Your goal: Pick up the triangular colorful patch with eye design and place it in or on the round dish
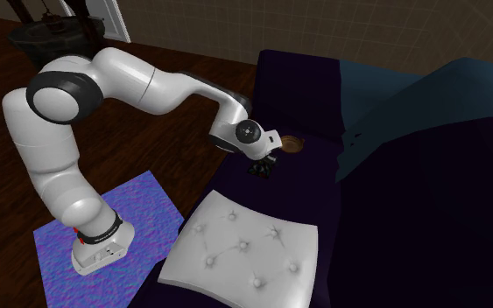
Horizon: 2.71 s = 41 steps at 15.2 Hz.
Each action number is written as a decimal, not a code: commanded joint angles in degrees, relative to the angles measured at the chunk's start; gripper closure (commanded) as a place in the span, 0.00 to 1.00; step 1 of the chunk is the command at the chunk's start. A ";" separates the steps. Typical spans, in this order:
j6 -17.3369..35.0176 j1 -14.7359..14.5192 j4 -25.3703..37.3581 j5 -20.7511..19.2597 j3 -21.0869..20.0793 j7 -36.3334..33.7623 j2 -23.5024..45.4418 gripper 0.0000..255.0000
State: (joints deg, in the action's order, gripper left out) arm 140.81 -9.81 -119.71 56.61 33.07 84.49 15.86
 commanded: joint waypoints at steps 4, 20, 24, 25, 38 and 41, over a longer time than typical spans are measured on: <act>-0.23 -0.22 -0.01 -0.86 0.27 -0.79 -0.52 1.00; -5.26 -2.77 2.33 -13.79 3.54 -12.62 -8.62 1.00; -6.92 -3.10 3.48 -16.59 3.98 -15.31 -10.29 1.00; -7.35 -3.17 3.80 -17.26 4.06 -15.96 -10.68 1.00; -20.98 4.58 40.21 -8.86 0.37 -22.65 15.39 1.00; -25.54 8.71 54.51 -7.69 -1.13 -26.76 24.00 1.00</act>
State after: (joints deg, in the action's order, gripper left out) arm 116.78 -2.74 -70.45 48.29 32.56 59.02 36.50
